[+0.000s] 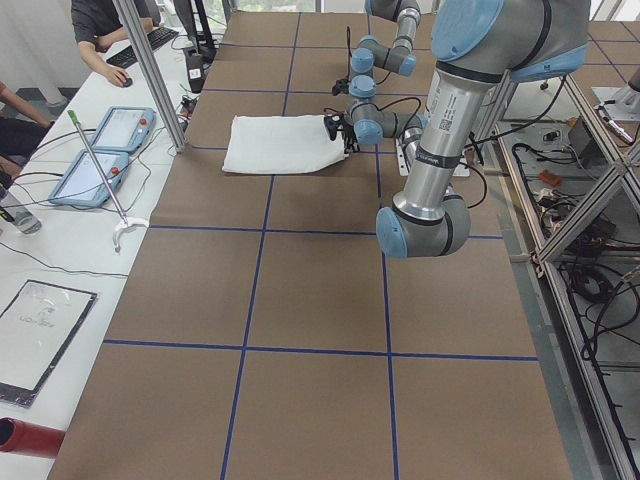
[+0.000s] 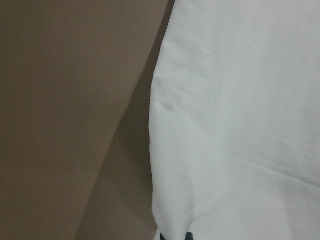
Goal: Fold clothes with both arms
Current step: 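Hold both grippers at the shirt's corners nearest the robot and grasp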
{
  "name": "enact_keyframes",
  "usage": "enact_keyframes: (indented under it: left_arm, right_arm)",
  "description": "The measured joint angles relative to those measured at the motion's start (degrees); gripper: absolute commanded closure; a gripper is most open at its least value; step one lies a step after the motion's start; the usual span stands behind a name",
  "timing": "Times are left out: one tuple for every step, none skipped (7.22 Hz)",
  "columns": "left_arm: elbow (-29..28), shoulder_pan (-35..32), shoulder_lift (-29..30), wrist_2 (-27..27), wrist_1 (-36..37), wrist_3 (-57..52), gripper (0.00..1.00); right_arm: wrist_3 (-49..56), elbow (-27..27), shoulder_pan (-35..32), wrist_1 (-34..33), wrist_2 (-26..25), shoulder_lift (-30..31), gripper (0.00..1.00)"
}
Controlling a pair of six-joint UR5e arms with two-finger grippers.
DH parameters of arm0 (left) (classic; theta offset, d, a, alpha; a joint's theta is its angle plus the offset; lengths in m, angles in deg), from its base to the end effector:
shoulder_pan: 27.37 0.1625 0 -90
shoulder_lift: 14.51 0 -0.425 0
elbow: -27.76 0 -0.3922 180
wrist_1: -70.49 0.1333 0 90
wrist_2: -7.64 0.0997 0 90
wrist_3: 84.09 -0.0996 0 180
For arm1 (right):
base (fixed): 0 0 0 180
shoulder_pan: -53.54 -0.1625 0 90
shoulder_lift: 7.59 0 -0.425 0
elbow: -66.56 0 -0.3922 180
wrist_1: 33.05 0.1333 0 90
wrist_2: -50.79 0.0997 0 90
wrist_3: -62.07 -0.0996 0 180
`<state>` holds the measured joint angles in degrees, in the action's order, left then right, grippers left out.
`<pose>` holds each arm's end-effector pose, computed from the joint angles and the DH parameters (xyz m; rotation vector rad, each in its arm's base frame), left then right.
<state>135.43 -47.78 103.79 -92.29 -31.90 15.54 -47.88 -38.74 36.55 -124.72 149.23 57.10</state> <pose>0.5311 -0.3215 0.2213 -0.0623 1.0332 -0.3888 -0.5572 -0.2943 0.3054 -0.1613 -0.6841 0.5684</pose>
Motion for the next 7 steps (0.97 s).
enact_keyframes:
  left_arm:
    - [0.00,-0.03,0.00,0.00,0.02,0.02,1.00]
    - [-0.01,-0.04,0.00,0.00,0.04,0.03,1.00]
    - [-0.05,-0.09,0.00,0.00,0.02,0.04,1.00]
    - [-0.06,-0.17,0.00,0.00,0.01,0.02,1.00]
    - [-0.05,-0.26,0.00,0.00,0.00,-0.02,1.00]
    - [-0.06,-0.27,0.00,0.00,0.00,-0.04,1.00]
    - [-0.08,-0.27,0.00,0.00,0.00,-0.05,1.00]
  right_arm:
    - [0.00,0.00,0.05,0.02,0.02,0.00,0.92]
    - [0.00,-0.03,0.06,0.13,0.05,-0.07,1.00]
    - [0.00,-0.03,0.09,0.25,0.06,-0.02,1.00]
    - [0.02,-0.01,0.11,0.39,0.04,-0.06,1.00]
    - [0.04,-0.05,0.12,0.47,0.08,-0.21,1.00]
    - [0.02,-0.05,0.10,0.42,0.09,-0.57,1.00]
    - [0.01,-0.12,0.04,0.26,0.08,-1.15,1.00]
